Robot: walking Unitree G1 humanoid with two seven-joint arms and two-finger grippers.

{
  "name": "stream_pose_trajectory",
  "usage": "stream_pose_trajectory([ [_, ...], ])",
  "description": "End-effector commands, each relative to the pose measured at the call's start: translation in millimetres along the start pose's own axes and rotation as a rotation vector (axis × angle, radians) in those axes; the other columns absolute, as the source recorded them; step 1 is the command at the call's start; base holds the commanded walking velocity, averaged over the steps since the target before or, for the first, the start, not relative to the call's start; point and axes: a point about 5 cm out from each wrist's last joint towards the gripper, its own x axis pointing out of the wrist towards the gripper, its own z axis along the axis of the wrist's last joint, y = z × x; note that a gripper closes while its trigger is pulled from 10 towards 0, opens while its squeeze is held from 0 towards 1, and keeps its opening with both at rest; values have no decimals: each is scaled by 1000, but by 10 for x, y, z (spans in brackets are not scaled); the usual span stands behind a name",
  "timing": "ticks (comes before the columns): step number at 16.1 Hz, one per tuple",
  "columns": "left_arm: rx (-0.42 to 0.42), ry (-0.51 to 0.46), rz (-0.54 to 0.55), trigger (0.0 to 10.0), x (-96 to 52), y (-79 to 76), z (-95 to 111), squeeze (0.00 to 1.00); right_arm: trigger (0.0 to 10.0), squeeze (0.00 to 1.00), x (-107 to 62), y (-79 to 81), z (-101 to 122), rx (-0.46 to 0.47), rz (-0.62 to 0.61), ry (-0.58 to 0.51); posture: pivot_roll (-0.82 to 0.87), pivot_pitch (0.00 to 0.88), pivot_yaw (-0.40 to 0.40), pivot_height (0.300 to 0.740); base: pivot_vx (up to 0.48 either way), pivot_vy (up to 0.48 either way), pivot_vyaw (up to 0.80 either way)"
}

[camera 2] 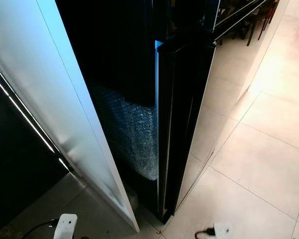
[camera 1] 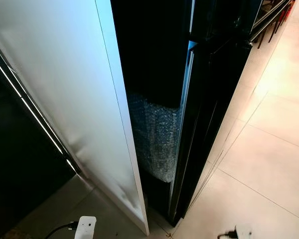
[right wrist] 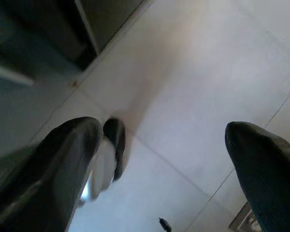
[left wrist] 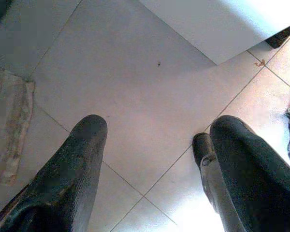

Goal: Restocking fridge

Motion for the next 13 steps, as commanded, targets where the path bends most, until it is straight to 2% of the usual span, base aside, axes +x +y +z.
stream_pose_trajectory([
  [1,-8,8,4,10000,-4,29,-21,0,10000,0,1,-50,21,10,-33,-10,-89,0,68,740,0,0,0],
  [2,-10,6,7,10000,-3,37,-14,0,10000,0,12,-132,103,34,-90,-29,-86,0,64,740,0,0,0],
  [4,-12,7,11,10000,-5,43,-19,0,10000,0,17,-200,165,91,-128,-46,-81,0,59,740,0,0,0],
  [5,-12,8,13,10000,-5,48,-23,0,10000,0,17,-221,191,77,-142,-56,-79,0,58,740,0,0,0],
  [10,-79,-2,45,10000,-7,63,-25,0,10000,0,31,-158,172,74,-118,-19,-1,0,2,740,0,0,0],
  [13,-74,0,44,10000,-2,59,1,0,10000,0,32,-122,151,84,-99,-12,27,0,14,740,0,0,0],
])
